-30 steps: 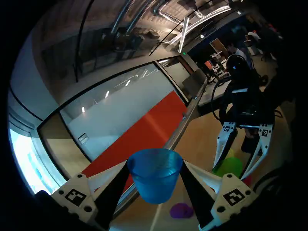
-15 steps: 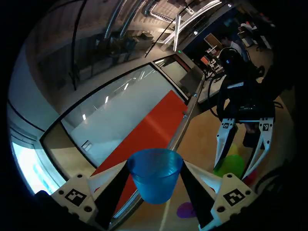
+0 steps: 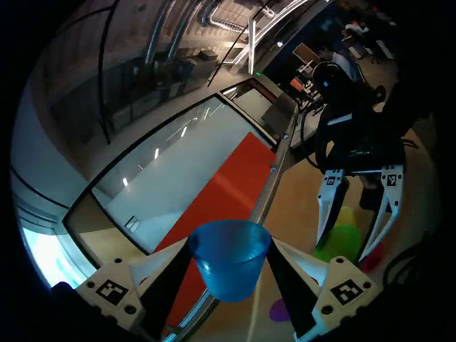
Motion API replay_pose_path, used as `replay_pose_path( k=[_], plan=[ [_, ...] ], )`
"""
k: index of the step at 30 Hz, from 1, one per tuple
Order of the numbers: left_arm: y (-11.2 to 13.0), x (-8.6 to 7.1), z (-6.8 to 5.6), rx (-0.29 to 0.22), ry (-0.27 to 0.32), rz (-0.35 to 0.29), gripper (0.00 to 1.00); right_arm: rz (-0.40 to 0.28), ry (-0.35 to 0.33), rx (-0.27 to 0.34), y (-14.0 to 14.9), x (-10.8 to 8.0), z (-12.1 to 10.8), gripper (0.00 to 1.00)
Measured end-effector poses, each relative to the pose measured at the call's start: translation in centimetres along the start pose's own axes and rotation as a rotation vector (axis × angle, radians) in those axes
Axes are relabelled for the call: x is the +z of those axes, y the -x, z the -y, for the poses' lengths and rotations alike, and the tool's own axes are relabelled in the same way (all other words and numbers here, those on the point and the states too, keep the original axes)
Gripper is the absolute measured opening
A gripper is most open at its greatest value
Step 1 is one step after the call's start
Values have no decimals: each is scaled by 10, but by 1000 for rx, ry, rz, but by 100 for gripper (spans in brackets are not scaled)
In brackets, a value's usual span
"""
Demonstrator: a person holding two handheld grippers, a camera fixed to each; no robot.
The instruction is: Pour water
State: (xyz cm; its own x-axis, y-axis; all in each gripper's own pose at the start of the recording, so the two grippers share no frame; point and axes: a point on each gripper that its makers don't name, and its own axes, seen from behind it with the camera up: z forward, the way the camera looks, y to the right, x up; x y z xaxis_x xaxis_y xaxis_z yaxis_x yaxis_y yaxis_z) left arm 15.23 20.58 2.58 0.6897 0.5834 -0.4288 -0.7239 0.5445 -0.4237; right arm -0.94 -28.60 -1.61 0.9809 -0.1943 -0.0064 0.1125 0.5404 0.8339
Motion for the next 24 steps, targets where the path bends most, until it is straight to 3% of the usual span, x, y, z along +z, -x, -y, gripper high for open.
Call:
replay_pose_path(
  k=[24],
  plan=[
    [-11,5,1,95,-8,-12,87,4,0,-8,-3,0,-3,92]
  ],
)
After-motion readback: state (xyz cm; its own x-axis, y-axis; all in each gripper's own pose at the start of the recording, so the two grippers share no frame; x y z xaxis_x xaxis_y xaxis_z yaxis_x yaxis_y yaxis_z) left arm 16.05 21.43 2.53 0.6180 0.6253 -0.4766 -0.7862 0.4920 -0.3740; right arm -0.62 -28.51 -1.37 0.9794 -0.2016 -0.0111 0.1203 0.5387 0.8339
